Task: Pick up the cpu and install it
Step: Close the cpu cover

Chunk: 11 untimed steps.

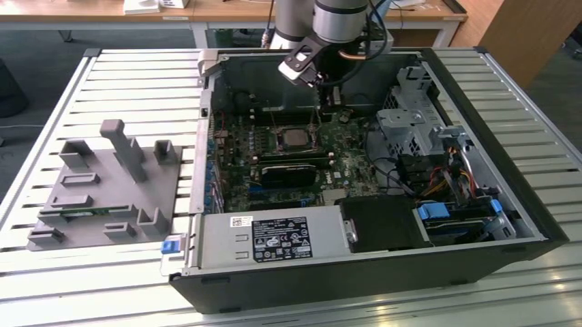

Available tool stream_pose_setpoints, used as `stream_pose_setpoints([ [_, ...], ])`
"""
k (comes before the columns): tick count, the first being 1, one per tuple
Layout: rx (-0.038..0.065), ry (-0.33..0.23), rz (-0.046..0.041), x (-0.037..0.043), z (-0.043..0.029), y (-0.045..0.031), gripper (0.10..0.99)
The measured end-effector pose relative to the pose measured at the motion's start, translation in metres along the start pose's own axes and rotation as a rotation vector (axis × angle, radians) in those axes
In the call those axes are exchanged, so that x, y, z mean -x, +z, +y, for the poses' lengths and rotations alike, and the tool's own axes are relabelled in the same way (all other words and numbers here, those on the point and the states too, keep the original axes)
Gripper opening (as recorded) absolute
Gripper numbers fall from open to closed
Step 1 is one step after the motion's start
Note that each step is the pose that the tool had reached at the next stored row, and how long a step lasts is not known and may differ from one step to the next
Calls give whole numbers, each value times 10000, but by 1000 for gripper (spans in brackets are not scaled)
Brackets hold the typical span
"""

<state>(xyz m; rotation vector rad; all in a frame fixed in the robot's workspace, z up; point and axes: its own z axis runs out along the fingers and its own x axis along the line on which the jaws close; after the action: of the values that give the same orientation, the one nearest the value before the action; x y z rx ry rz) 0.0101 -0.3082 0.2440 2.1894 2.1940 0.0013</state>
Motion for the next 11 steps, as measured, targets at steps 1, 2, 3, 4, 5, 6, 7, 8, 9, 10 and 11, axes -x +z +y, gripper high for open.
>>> stream_pose_setpoints([
  [1,0,0,1,0,-3,0,106],
  [2,0,0,1,0,-5,0,106],
  [3,0,-1,1,0,-6,0,106],
  [4,0,-1,0,0,-8,0,106],
  [5,0,0,0,0,-10,0,106],
  [6,0,0,1,0,-14,0,106],
  [7,0,0,0,0,-17,0,106],
  [8,0,0,0,0,-19,-1,106],
  [9,0,0,0,0,-22,-1,106],
  [10,0,0,1,0,-25,-1,106],
  [11,0,0,1,0,-29,-1,106],
])
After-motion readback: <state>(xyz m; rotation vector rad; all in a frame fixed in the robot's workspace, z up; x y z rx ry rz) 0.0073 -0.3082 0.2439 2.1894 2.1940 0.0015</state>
